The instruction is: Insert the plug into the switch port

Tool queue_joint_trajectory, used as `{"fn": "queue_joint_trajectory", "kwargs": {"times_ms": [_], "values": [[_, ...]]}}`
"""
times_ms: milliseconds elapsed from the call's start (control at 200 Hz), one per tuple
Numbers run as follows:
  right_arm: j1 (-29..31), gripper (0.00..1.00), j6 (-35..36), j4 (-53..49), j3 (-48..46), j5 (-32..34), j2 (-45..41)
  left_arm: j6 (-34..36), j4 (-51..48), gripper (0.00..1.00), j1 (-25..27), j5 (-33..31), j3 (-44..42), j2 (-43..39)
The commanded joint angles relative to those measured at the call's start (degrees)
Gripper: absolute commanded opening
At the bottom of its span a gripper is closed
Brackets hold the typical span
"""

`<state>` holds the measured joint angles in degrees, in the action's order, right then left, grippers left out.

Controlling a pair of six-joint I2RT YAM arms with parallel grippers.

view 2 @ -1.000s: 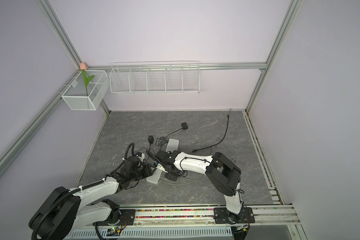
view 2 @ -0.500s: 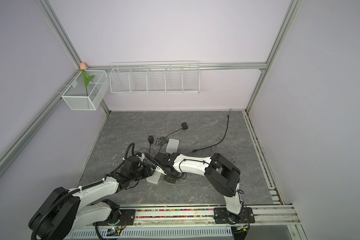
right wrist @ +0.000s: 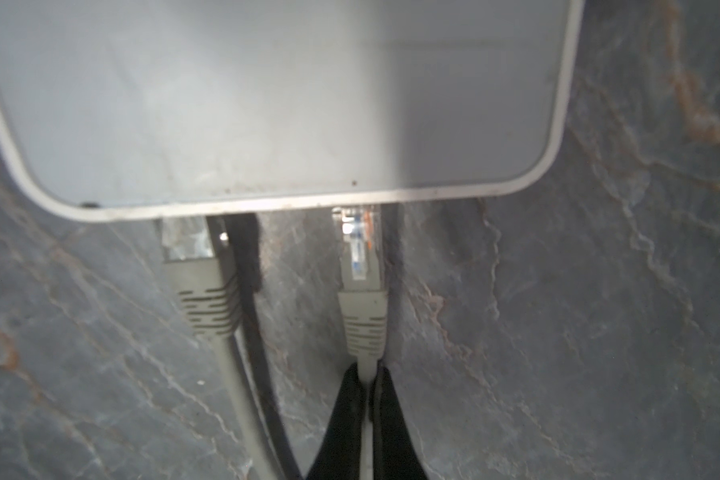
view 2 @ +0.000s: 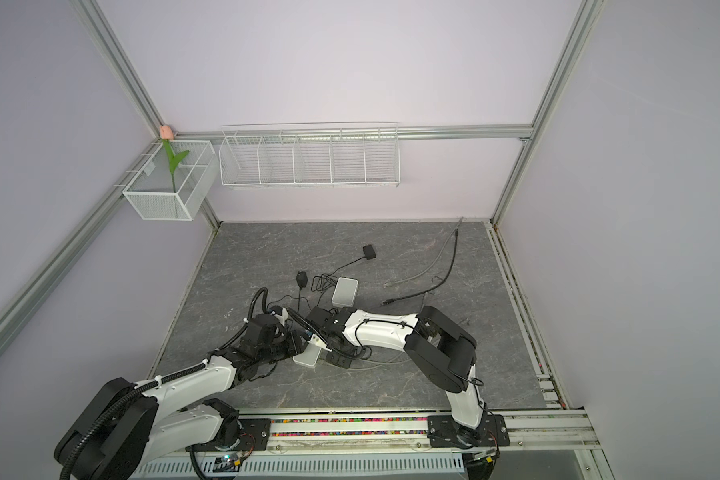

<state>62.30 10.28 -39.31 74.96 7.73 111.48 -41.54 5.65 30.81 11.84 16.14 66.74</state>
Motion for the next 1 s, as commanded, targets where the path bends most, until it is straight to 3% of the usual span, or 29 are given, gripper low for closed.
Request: {"fn": "queue_joint_trajectory", "kwargs": {"times_ms": [0,995], "values": [[0.27,0.07,-1.04,0.69,2.08,-0.17,1.36,-0.29,-2.07,0.46,-0.03,-0.64,-1.20,-0.03],[0.20,0.07,0.00,-2.36,7.66,0.17,5.34,1.72,-4.01,0.45,0.04,-1.15,-1.80,-1.48]]}}
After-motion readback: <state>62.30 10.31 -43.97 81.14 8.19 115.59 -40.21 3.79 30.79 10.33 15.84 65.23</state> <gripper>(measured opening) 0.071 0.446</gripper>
